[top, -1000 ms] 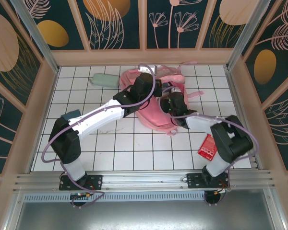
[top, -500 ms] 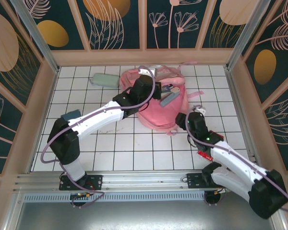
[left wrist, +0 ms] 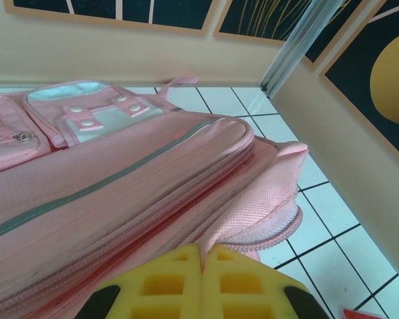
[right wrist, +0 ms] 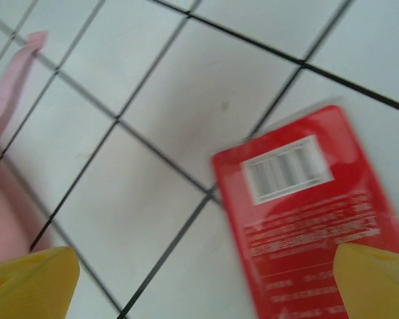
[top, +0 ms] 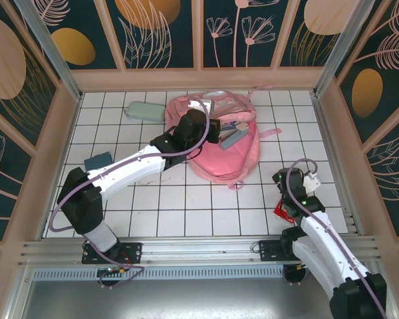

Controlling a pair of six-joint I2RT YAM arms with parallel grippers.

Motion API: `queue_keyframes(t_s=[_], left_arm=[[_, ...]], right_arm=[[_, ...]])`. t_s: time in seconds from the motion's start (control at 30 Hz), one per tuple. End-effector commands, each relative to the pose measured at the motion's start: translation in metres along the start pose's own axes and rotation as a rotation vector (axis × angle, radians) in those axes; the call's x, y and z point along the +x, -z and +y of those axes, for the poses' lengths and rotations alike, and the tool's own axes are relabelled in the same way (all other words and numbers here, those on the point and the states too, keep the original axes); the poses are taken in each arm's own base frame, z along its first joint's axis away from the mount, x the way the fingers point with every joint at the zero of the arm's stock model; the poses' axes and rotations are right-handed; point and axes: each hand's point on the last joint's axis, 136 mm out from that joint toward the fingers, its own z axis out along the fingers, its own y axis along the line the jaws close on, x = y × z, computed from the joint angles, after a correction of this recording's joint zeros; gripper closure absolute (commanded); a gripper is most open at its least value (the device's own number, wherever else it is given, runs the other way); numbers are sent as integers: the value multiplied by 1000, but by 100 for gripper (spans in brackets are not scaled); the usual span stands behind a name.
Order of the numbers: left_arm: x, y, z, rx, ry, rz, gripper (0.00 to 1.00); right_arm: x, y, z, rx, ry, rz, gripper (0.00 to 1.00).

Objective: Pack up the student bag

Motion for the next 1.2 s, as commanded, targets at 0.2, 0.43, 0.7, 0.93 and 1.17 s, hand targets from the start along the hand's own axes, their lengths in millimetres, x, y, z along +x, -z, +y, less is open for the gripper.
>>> queue_keyframes(t_s=[0.2, 0.43, 0.7, 0.93, 1.17], left_arm=[[-45, 28, -22, 94, 14, -142, 100], [-45, 28, -23, 101, 18, -143, 100], [-44, 25, -24, 107, 26, -135, 100], [-44, 26, -24, 106, 27, -138, 100], [-44, 26, -24, 110, 30, -136, 100]], right_arm=[[19, -31, -25, 82, -47, 146, 1], [40, -25, 34, -227, 4, 286, 9], [31, -7, 66, -317, 127, 259, 9], [31, -12, 21, -98, 131, 230, 9], [61, -23, 14, -118, 134, 331, 15]])
